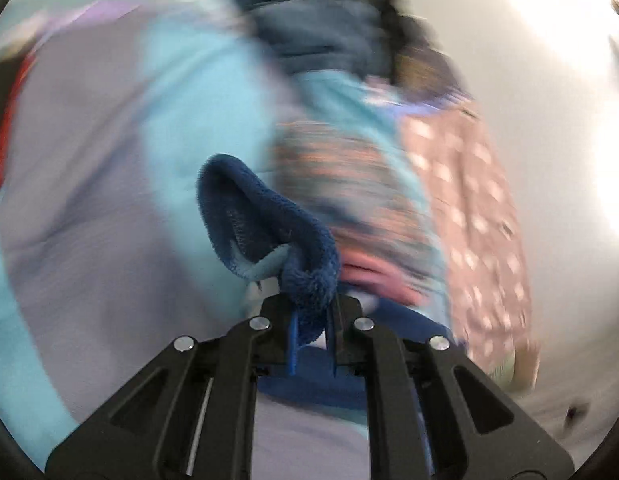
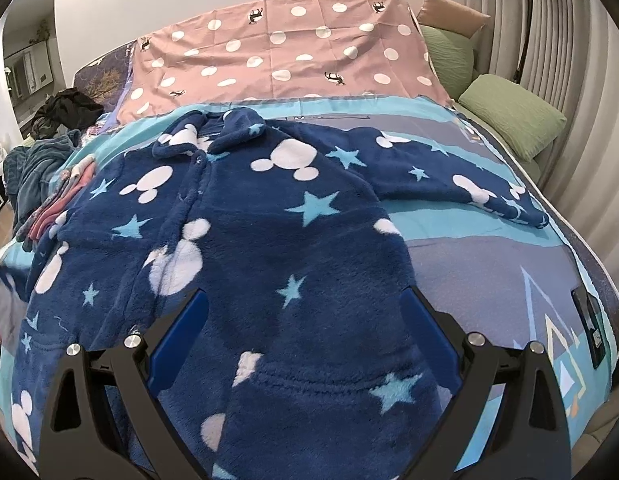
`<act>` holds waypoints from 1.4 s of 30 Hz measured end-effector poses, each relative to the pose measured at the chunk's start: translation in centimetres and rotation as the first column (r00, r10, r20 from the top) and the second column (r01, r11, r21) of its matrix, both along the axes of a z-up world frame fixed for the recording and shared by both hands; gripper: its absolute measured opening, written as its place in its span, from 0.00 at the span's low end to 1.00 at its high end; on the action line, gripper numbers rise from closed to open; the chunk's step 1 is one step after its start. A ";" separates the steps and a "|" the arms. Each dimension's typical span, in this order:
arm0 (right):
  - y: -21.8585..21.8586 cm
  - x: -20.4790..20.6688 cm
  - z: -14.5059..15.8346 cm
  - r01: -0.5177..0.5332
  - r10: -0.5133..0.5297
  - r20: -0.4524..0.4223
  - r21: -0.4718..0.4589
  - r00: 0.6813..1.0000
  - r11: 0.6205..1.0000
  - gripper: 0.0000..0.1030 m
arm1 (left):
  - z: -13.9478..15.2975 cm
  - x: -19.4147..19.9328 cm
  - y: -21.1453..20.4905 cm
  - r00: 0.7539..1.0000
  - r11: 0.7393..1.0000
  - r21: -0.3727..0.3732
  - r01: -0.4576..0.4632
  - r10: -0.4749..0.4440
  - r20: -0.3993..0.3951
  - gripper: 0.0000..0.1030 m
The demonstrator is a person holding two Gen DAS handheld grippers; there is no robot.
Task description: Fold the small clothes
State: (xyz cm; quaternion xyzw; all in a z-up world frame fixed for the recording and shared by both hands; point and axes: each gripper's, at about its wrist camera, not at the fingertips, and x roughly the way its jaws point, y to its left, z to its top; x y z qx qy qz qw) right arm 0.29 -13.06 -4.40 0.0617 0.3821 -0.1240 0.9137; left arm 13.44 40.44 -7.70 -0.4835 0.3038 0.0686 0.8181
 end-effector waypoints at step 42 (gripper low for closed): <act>-1.6 20.7 -2.3 -0.192 0.371 -0.252 0.533 0.894 0.824 0.78 | 2.0 3.4 -45.5 0.472 0.385 0.403 0.830 -0.871 -0.140 0.21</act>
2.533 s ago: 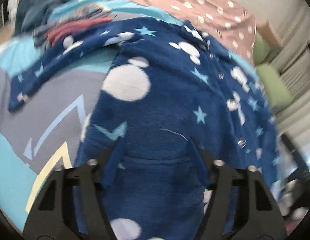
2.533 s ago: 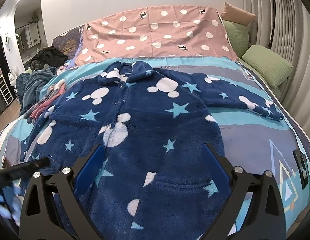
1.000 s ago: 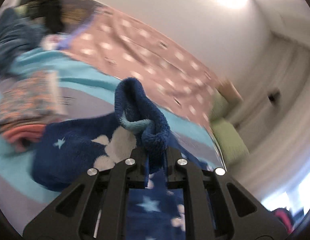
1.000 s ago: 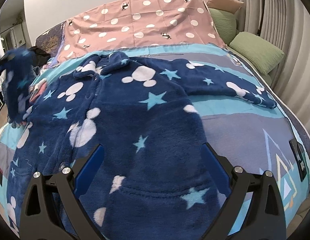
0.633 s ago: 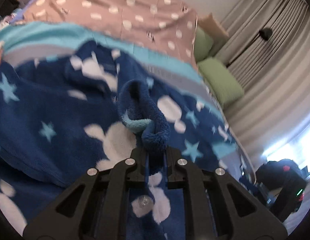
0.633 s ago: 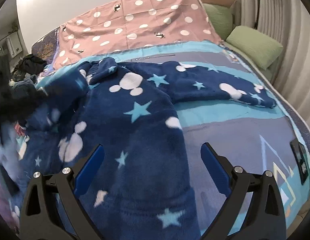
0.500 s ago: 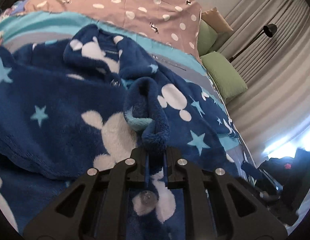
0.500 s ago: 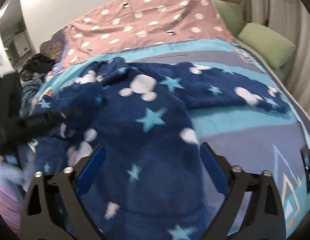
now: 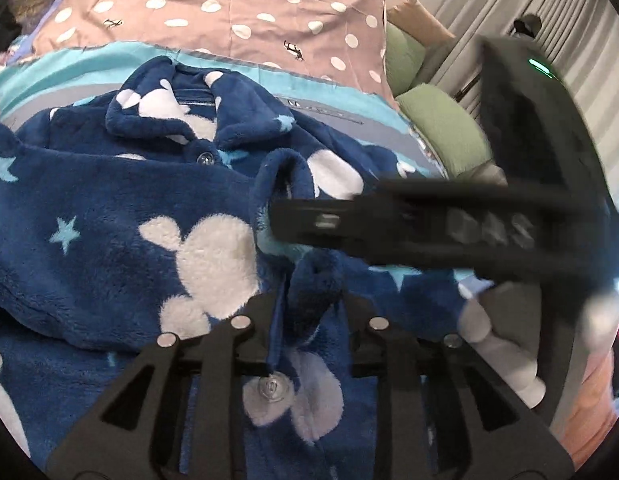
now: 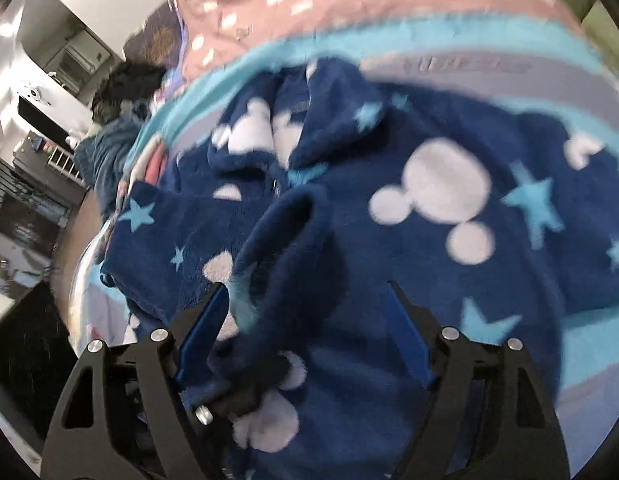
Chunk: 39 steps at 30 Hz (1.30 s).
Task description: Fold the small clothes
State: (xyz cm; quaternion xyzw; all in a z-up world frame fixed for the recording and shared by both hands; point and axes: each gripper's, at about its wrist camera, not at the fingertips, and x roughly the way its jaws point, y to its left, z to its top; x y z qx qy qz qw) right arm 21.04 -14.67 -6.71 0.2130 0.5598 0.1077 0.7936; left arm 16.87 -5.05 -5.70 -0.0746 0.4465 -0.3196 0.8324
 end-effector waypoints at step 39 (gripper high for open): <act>-10.8 -2.9 0.9 0.076 -0.050 0.148 -0.173 0.988 0.982 0.38 | 0.2 0.1 20.6 0.897 0.889 0.123 -0.441 0.433 0.090 0.60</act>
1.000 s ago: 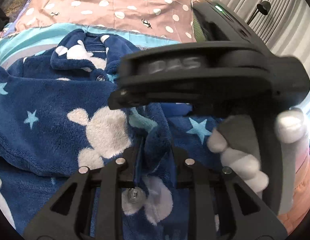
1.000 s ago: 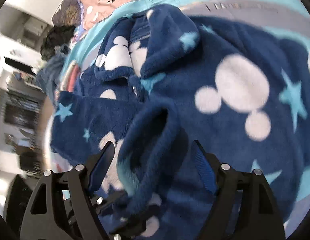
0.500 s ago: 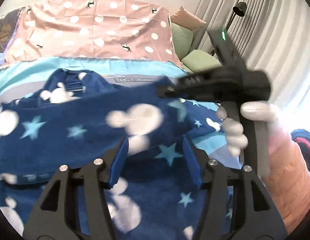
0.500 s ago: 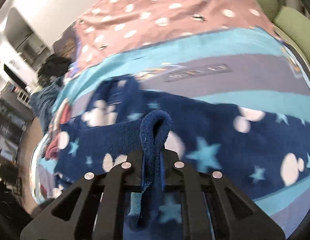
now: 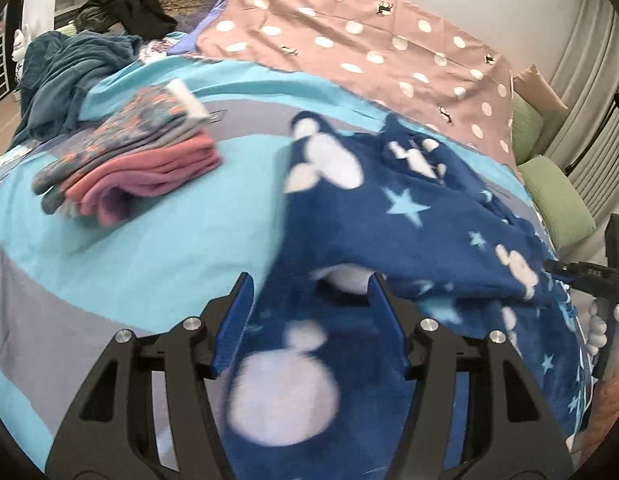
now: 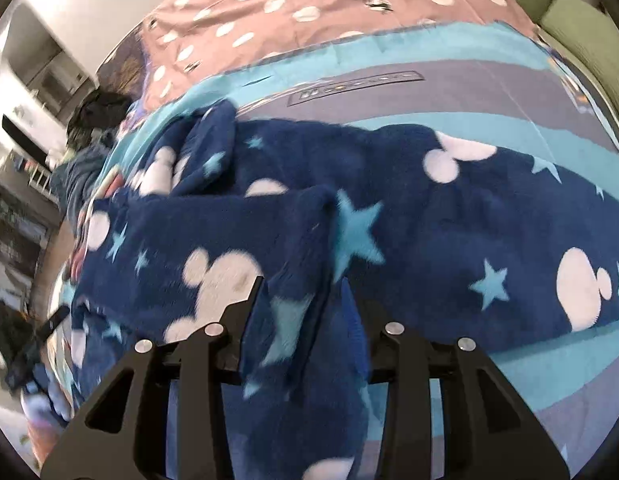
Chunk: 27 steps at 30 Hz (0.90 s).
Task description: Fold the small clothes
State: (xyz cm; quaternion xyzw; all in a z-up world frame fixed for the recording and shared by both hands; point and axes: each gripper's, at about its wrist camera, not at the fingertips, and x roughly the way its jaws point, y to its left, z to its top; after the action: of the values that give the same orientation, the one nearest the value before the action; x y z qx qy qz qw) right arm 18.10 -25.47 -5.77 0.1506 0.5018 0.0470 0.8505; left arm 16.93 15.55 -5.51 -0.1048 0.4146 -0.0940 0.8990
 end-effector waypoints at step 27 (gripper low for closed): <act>37.9 16.1 -4.3 -0.512 0.512 -0.099 0.024 0.853 0.859 0.40 | -5.1 0.8 4.5 0.973 0.958 -0.171 -0.231 0.223 -0.062 0.60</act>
State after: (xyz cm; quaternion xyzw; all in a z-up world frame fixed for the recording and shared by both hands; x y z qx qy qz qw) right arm 34.17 12.43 -10.06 0.0125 0.5665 0.2629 0.7809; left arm 17.77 20.09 -10.58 -0.2330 0.4086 -0.0245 0.8821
